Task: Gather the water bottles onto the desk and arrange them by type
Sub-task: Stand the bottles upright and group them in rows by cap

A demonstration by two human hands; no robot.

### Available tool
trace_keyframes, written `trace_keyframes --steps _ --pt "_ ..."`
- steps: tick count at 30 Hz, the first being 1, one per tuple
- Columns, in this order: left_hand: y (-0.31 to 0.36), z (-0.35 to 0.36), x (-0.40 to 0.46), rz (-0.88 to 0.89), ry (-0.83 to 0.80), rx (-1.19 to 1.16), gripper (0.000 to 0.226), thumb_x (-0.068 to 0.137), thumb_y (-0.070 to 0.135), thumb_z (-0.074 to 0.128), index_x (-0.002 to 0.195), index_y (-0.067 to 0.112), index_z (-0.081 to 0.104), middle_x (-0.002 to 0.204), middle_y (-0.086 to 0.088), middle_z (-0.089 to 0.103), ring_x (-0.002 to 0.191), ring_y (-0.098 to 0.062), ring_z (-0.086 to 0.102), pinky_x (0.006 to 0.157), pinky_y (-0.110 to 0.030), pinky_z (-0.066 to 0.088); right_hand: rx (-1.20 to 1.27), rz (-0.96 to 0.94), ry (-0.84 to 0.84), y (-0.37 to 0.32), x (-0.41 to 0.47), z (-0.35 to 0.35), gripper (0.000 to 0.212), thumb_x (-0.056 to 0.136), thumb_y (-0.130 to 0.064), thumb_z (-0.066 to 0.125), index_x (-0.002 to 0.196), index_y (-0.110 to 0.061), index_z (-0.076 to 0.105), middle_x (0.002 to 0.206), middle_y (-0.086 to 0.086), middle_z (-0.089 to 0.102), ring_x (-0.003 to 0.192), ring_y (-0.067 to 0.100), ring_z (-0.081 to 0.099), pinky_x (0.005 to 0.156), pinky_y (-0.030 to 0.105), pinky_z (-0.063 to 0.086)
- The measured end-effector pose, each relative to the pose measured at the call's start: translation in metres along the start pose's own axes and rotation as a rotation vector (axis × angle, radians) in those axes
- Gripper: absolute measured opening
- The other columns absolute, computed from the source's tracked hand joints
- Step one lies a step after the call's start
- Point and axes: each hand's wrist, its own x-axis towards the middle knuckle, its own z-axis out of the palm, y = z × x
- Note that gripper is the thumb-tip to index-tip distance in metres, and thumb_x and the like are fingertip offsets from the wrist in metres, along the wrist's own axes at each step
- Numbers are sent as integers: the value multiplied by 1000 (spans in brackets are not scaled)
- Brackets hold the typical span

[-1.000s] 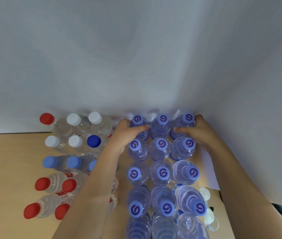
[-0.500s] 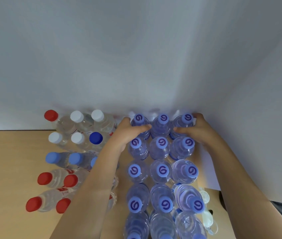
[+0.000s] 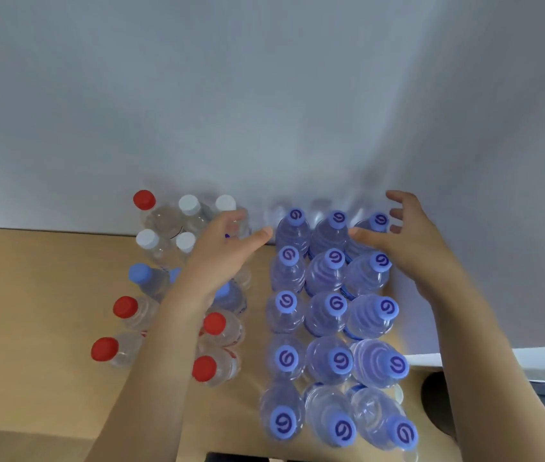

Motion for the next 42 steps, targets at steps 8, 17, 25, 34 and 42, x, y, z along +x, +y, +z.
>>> trace_keyframes --steps 8,17,25,34,42 --pt "-33 -77 -33 63 -64 -105 40 85 43 72 122 36 58 121 21 58 99 15 57 74 -15 42 88 -34 -47 -41 -73 75 77 77 -35 81 141 -34 39 132 -9 48 112 11 55 81 24 47" --pt "-96 -181 -47 87 -78 -73 21 89 32 72 107 37 63 110 27 62 101 15 59 65 0 42 169 74 -52 -44 -146 182 68 74 -37 81 130 -40 43 124 -12 49 105 5 56 80 24 44" --pt "-153 -192 -52 -57 -139 -27 24 85 32 76 96 43 58 109 25 59 115 -9 56 87 -24 41 126 282 -82 -9 -169 222 89 72 -35 85 147 -25 38 141 -2 45 124 18 48 99 39 45" --pt "-182 -162 -46 -189 -93 83 31 78 24 80 84 34 52 81 16 61 65 4 59 45 -2 37 110 414 -217 14 -161 247 96 66 -20 90 144 -15 35 136 4 54 121 24 55 104 46 46" --pt "-190 -154 -42 -209 -138 157 16 74 20 73 81 8 65 61 4 61 57 -4 52 55 -16 42 45 418 -272 25 -155 255 57 72 -11 82 120 -15 51 115 7 63 103 22 61 85 35 53"
